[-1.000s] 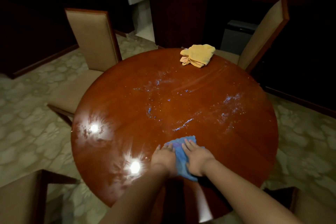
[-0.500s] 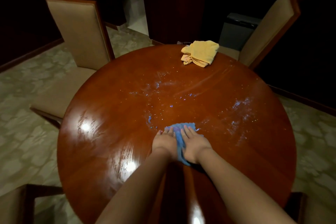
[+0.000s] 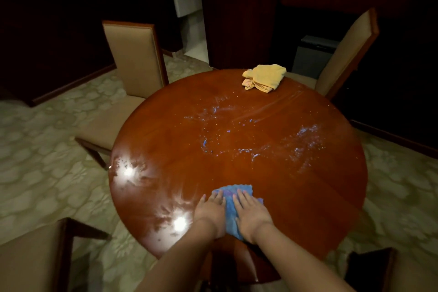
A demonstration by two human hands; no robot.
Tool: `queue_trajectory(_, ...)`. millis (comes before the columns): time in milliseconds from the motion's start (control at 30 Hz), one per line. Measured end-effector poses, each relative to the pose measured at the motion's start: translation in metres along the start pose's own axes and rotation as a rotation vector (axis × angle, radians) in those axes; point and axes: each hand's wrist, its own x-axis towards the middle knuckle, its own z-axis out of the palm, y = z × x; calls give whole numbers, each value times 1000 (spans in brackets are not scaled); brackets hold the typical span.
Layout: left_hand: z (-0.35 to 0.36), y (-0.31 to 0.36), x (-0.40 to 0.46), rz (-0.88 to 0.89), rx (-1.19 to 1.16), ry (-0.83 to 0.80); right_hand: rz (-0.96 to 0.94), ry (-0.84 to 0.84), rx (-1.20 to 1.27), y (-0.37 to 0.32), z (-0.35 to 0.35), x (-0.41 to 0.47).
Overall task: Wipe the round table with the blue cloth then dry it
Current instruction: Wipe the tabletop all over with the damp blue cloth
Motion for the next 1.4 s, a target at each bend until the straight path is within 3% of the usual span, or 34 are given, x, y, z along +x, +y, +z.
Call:
queue_trajectory(333, 39, -12, -66, -23, 57, -47, -80, 8, 6, -64, 28, -33)
queue_trajectory(567, 44, -46, -63, 39, 110, -29, 27, -2, 12, -104, 27, -13)
queue_trajectory(1000, -15, -92, 38, 198, 138, 28, 231, -91, 75, -67, -50, 58)
queue_trajectory(1167, -45, -100, 84, 234, 153, 75, 335, -117, 214, -43, -70, 95)
queue_trajectory(1400, -32, -112, 58, 298, 160, 47, 311, -84, 157, -60, -56, 70)
